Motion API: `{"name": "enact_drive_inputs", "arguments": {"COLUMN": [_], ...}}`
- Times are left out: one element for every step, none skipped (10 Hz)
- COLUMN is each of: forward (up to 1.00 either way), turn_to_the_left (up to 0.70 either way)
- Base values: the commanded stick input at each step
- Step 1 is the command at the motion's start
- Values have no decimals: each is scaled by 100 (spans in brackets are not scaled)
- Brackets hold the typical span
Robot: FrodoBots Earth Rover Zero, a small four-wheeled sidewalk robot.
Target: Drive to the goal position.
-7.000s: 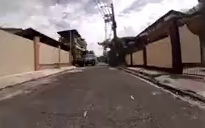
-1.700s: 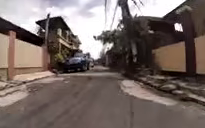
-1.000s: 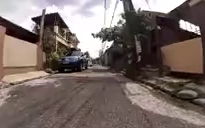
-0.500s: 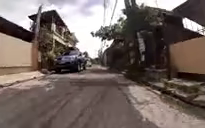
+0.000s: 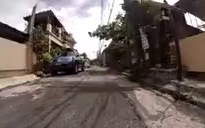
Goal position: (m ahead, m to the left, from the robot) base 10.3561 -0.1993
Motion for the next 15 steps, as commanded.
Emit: {"name": "enact_drive_inputs", "arguments": {"forward": [85,85,85,85,85,85,85,85,85,85,85,85,85,85,85], "turn_to_the_left": [34,27,1,0,0,0,0,0,0,0,0,0,0,0,0]}}
